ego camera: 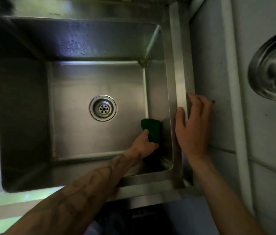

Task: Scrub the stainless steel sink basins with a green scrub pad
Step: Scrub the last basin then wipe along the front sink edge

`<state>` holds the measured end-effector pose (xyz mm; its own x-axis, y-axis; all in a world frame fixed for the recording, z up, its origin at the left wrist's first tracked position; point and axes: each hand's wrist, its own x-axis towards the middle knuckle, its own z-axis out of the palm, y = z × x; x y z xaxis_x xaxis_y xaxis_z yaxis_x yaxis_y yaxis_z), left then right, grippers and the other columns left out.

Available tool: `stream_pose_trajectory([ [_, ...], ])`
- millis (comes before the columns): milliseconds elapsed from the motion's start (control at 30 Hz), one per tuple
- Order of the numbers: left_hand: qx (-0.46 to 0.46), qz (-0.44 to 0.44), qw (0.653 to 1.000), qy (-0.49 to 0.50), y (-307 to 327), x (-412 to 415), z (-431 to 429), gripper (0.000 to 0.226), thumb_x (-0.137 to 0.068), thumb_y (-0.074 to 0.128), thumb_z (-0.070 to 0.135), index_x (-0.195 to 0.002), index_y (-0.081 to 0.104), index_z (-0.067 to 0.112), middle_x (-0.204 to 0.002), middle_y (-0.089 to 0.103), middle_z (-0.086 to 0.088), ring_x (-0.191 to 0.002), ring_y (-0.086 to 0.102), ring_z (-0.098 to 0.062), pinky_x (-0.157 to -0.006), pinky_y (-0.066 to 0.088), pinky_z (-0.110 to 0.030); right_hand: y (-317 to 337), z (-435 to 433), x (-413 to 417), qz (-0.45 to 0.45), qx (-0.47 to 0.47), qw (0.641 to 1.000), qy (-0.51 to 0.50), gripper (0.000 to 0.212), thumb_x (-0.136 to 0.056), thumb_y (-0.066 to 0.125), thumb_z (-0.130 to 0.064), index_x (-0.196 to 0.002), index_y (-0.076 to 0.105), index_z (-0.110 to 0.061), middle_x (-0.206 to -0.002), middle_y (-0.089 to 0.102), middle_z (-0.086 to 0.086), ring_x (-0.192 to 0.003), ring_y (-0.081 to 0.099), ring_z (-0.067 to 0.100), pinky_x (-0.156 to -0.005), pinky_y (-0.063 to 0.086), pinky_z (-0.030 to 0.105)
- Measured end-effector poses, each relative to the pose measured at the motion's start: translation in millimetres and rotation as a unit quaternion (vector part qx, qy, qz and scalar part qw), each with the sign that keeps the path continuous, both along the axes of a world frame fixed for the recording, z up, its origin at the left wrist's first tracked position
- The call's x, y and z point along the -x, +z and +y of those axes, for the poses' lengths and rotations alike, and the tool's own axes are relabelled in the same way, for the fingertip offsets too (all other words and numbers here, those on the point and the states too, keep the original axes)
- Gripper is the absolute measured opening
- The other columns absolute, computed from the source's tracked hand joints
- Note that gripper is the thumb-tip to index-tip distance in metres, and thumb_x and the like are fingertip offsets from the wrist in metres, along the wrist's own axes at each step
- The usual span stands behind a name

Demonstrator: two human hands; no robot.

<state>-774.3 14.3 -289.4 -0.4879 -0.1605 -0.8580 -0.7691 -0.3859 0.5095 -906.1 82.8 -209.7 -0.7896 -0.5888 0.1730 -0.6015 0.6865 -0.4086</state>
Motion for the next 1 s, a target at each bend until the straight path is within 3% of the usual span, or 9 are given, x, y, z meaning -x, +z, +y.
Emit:
stream_pose_trajectory([
  [67, -0.027, 0.021, 0.999, 0.032, 4, -2, -3, 0.045, -0.097, 0.075, 0.011, -0.132, 0.051, 0.028, -0.137, 0.065, -0.002, -0.11, 0.064, -0.013, -0.089, 0.054, -0.028, -1, 0, 0, -0.003, 0.001, 1.0, 0.0, 0.044, -0.103, 0.059, -0.027, -0.144, 0.05, -0.015, -0.143, 0.045, 0.009, -0.127, 0.047, 0.016, -0.103, 0.037, 0.018],
  [267, 0.05, -0.013, 0.998, 0.028, 12, 9, 5, 0.044, -0.105, 0.064, 0.011, -0.144, 0.045, 0.007, -0.141, 0.06, -0.015, -0.129, 0.06, -0.032, -0.11, 0.051, -0.041, -3, 1, 2, 0.014, -0.003, 1.0, 0.007, 0.043, -0.103, 0.057, -0.028, -0.143, 0.05, -0.015, -0.143, 0.045, 0.011, -0.124, 0.049, 0.016, -0.101, 0.035, 0.012],
  [433, 0.087, 0.052, 0.993, 0.063, 29, 2, 14, 0.031, -0.101, 0.07, 0.014, -0.125, 0.051, 0.022, -0.126, 0.067, -0.005, -0.115, 0.066, -0.022, -0.094, 0.057, -0.033, -5, -1, 4, 0.017, -0.001, 1.0, 0.007, 0.043, -0.103, 0.056, -0.028, -0.143, 0.048, -0.015, -0.143, 0.044, 0.01, -0.122, 0.049, 0.016, -0.099, 0.041, 0.018],
  [533, 0.129, 0.055, 0.99, 0.026, 27, 6, 17, 0.037, -0.104, 0.066, 0.014, -0.136, 0.048, 0.012, -0.133, 0.061, -0.012, -0.122, 0.061, -0.027, -0.1, 0.052, -0.037, -6, -1, 3, 0.014, 0.0, 1.0, 0.004, 0.043, -0.103, 0.056, -0.028, -0.143, 0.048, -0.015, -0.143, 0.044, 0.011, -0.121, 0.049, 0.015, -0.095, 0.037, 0.012],
  [600, 0.084, 0.014, 0.996, 0.008, 23, 14, 8, 0.042, -0.106, 0.061, 0.01, -0.143, 0.042, 0.006, -0.142, 0.055, -0.017, -0.131, 0.056, -0.032, -0.113, 0.049, -0.046, -6, -2, 3, 0.014, -0.002, 1.0, 0.004, 0.042, -0.103, 0.057, -0.028, -0.143, 0.048, -0.015, -0.143, 0.044, 0.011, -0.121, 0.049, 0.015, -0.094, 0.038, 0.011],
  [667, 0.039, 0.013, 0.999, 0.014, 20, 15, 4, 0.042, -0.106, 0.06, 0.007, -0.143, 0.041, 0.009, -0.143, 0.055, -0.017, -0.132, 0.057, -0.033, -0.113, 0.052, -0.048, -6, -2, 2, 0.014, -0.004, 1.0, 0.004, 0.042, -0.103, 0.057, -0.028, -0.143, 0.048, -0.016, -0.143, 0.044, 0.011, -0.12, 0.049, 0.015, -0.094, 0.037, 0.01],
  [833, 0.046, 0.112, 0.992, 0.041, 23, -8, 9, 0.048, -0.102, 0.068, 0.01, -0.132, 0.047, 0.04, -0.137, 0.063, 0.002, -0.122, 0.064, -0.01, -0.094, 0.055, -0.018, -7, -1, 3, 0.006, 0.002, 1.0, 0.005, 0.043, -0.103, 0.055, -0.03, -0.143, 0.046, -0.017, -0.143, 0.044, 0.012, -0.12, 0.05, 0.015, -0.092, 0.036, 0.008],
  [900, 0.07, 0.102, 0.992, 0.029, 17, -6, 10, 0.053, -0.102, 0.066, 0.007, -0.146, 0.042, 0.027, -0.143, 0.058, -0.002, -0.13, 0.058, -0.015, -0.101, 0.049, -0.022, -6, -1, 3, 0.006, 0.0, 1.0, 0.005, 0.043, -0.103, 0.055, -0.03, -0.143, 0.046, -0.017, -0.143, 0.045, 0.012, -0.12, 0.05, 0.015, -0.092, 0.035, 0.008],
  [1000, 0.029, 0.026, 0.999, 0.016, 15, 10, 3, 0.049, -0.103, 0.061, 0.002, -0.146, 0.038, 0.011, -0.144, 0.052, -0.014, -0.133, 0.055, -0.03, -0.107, 0.051, -0.038, -6, -1, 4, 0.002, -0.001, 1.0, 0.005, 0.043, -0.104, 0.055, -0.03, -0.143, 0.047, -0.016, -0.143, 0.044, 0.012, -0.12, 0.051, 0.016, -0.094, 0.041, 0.013],
])
